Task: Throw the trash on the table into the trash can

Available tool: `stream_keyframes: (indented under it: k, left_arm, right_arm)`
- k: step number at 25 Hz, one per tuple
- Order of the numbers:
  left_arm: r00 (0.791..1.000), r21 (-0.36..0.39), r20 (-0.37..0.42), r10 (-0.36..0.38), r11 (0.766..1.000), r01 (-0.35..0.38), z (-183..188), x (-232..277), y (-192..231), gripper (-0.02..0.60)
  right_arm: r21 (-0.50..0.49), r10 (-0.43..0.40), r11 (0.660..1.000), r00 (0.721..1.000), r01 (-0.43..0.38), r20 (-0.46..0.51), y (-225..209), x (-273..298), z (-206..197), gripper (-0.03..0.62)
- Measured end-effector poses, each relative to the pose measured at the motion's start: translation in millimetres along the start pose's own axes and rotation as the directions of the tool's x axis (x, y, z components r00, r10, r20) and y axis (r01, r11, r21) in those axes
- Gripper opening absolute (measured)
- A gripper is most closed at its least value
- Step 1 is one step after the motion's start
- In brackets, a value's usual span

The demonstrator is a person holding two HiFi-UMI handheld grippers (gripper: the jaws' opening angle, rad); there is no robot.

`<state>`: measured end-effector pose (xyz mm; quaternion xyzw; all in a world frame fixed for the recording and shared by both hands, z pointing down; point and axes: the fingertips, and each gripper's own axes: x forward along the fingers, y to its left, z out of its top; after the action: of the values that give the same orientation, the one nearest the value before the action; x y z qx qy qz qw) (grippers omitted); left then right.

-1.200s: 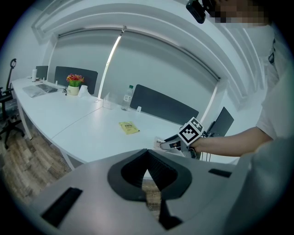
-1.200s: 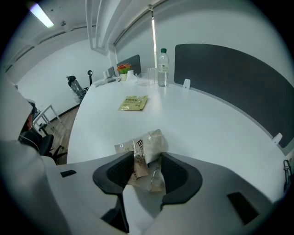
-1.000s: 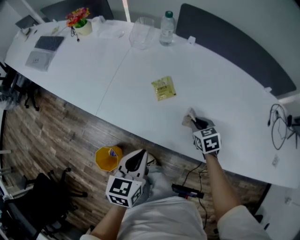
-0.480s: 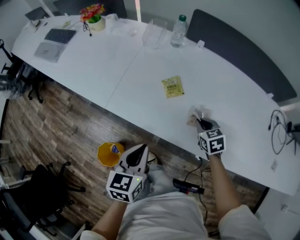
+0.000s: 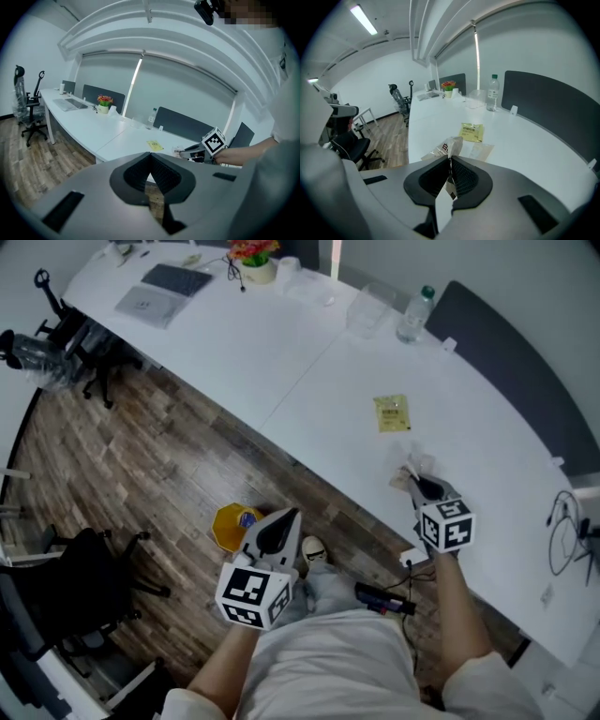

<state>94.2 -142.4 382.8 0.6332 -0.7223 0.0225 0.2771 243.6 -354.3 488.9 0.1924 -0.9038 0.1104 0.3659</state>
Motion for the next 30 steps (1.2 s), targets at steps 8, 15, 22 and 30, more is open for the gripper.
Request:
stream_keyframes:
  k: [8, 15, 22, 30]
  left_arm:
    - [0.99, -0.044, 0.051, 0.133, 0.99, -0.131, 2, -50, 39, 0.0]
    - [0.952, -0.111, 0.096, 0.291, 0.954, -0.28, -7, -113, 86, 0.0]
    - [0.888, -0.195, 0.117, 0.445, 0.887, -0.419, -28, -185, 126, 0.0]
    - [0.793, -0.275, 0.126, 0.596, 0.789, -0.55, -57, -261, 155, 0.0]
  right_arm:
    - [-0.058, 0.146, 0.988, 0.989, -0.144, 0.029, 65, 7, 39, 0.041]
    - [-0.153, 0.294, 0.946, 0.955, -0.286, 0.028, 148, 28, 72, 0.04]
    - [-0.281, 0.454, 0.852, 0.891, -0.441, -0.022, 255, 52, 99, 0.04]
    - [-0.383, 0.597, 0.711, 0.794, -0.589, -0.112, 367, 66, 102, 0.038]
